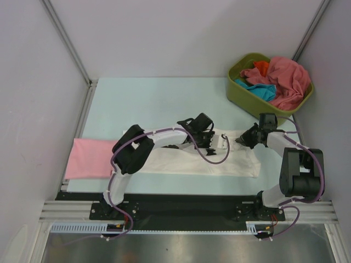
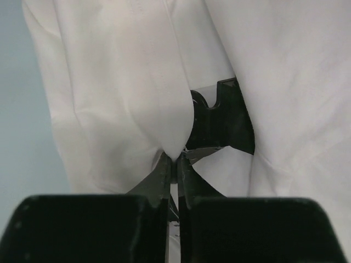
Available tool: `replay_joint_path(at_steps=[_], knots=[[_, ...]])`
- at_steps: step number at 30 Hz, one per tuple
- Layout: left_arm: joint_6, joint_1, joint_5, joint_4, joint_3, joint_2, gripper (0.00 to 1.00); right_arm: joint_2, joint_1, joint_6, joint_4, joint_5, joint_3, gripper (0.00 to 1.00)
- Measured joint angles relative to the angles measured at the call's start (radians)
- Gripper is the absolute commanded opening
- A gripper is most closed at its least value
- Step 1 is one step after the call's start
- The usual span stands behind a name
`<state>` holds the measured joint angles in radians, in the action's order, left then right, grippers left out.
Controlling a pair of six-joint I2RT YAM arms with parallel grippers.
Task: Fold and stack the t-shirts
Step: Fold the tshirt
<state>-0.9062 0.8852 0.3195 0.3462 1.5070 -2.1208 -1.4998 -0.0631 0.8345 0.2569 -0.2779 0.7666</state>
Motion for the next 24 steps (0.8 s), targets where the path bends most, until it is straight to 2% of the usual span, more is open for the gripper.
replay_joint_path(at_steps=[12, 17, 24], knots=[[0.065, -0.011, 0.033, 0.147, 0.137, 0.000, 0.00, 0.047, 0.000, -0.030, 0.068, 0.002, 0.003, 0.00], [0.093, -0.032, 0.091, 0.248, 0.205, 0.002, 0.00, 0.153, 0.018, -0.071, 0.174, 0.007, 0.008, 0.00], [0.114, -0.050, 0.176, 0.374, 0.182, 0.012, 0.00, 0.317, 0.049, -0.095, 0.348, -0.028, -0.048, 0.00]])
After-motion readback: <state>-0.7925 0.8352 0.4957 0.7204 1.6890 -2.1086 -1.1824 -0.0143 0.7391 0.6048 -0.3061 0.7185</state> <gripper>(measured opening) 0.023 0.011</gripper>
